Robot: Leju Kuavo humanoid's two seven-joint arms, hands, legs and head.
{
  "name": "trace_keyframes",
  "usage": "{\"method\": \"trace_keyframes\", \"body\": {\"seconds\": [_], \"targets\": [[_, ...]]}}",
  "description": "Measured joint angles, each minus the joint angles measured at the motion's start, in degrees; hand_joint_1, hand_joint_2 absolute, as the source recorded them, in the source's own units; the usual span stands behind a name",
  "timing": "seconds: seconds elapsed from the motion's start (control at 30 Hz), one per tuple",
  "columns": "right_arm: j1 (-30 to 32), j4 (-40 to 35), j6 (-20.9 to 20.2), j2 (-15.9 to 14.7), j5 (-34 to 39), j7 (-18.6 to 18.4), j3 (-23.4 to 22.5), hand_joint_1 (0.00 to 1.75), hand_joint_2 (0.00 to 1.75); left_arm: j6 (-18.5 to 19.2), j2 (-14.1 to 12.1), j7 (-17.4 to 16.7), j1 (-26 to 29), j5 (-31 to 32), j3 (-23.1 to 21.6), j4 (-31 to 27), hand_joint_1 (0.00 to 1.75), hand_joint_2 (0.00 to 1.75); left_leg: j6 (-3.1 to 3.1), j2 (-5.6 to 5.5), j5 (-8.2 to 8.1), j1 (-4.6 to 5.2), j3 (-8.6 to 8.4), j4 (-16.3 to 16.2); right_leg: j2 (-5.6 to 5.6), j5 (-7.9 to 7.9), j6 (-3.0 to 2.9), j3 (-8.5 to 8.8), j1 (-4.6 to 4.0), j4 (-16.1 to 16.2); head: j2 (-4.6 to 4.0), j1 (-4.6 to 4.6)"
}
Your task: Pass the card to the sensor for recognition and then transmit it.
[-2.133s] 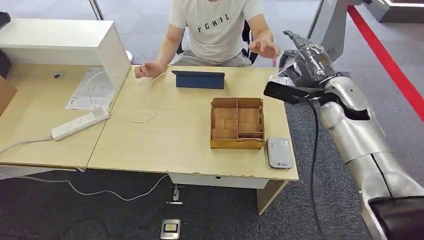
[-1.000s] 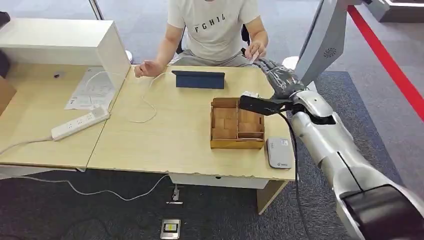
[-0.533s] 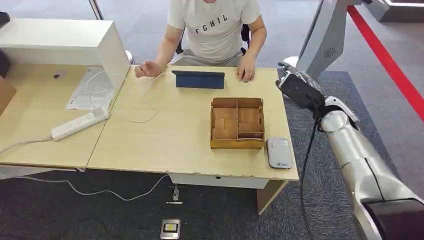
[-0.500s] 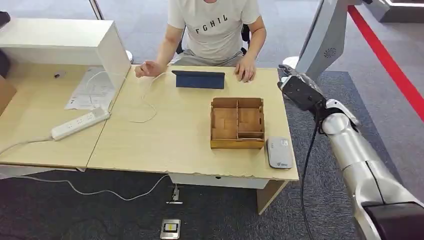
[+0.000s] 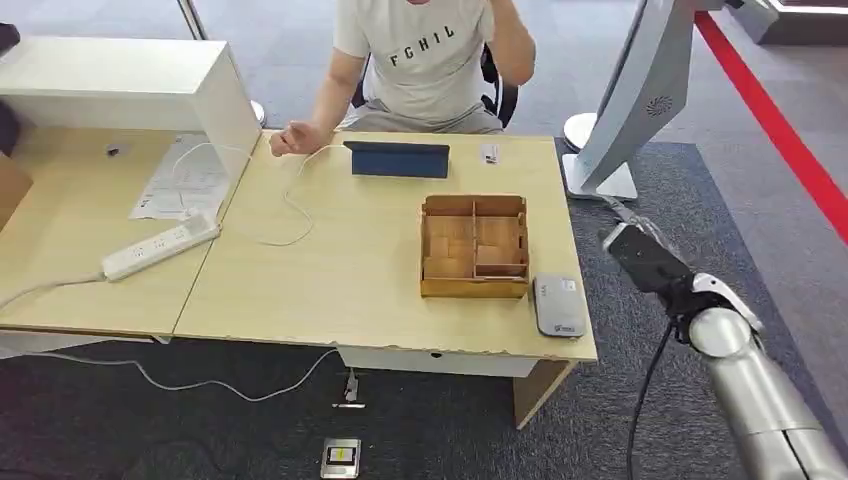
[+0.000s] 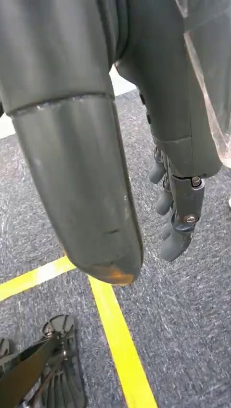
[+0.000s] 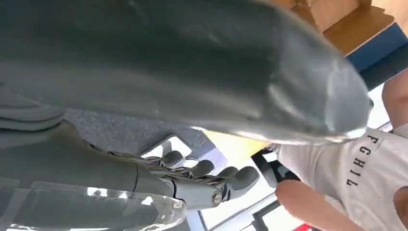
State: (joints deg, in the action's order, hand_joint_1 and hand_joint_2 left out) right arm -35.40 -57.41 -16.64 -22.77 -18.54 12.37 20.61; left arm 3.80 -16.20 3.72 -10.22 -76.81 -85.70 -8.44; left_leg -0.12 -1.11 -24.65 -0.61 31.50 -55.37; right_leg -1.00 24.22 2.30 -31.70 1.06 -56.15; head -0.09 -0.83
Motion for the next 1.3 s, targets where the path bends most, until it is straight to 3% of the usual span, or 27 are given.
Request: {"method": "trace_keyframes", "body": {"seconds": [0.23, 0.5, 0.8, 1.3], "targets": [[4.2, -9.2, 1.6, -3.6, 1.9, -4.6, 0.1, 0.00, 1.75, 0.2, 0.0, 0.2, -0.1, 0.2, 0.1, 0.0, 0.00, 0.00, 0.00, 0.01, 0.00, -0.01, 0.00, 0.0, 0.00, 0.00, -0.01, 0.02, -0.01, 0.0, 0.00, 0.00], [6.1, -21.2, 2.4, -3.3, -15.2, -12.0, 3.1, 0.00, 1.75, 0.7, 0.0, 1.6, -0.4, 1.3, 0.1, 0.0, 0.00, 0.00, -0.01, 0.02, 0.00, -0.02, 0.03, 0.1, 0.00, 0.01, -0.02, 0.02, -0.02, 0.0, 0.00, 0.00], [5.2, -23.8, 1.6, 2.3, -28.3, -11.6, 6.5, 0.00, 1.75, 1.5, 0.0, 1.8, -0.8, 1.7, 0.1, 0.0, 0.00, 0.00, -0.01, 0.02, 0.01, -0.03, 0.04, 0.1, 0.01, 0.02, -0.02, 0.04, -0.04, -0.1, 0.00, -0.02], [2.3, -14.0, 3.2, 11.1, -35.2, -11.2, 10.1, 0.00, 1.75, 1.6, 0.0, 1.2, -0.9, 2.2, 0.1, 0.0, 0.00, 0.00, -0.01, 0.01, 0.01, -0.05, 0.03, 0.1, 0.01, 0.03, -0.03, 0.02, -0.06, -0.1, 0.00, 0.00]]}}
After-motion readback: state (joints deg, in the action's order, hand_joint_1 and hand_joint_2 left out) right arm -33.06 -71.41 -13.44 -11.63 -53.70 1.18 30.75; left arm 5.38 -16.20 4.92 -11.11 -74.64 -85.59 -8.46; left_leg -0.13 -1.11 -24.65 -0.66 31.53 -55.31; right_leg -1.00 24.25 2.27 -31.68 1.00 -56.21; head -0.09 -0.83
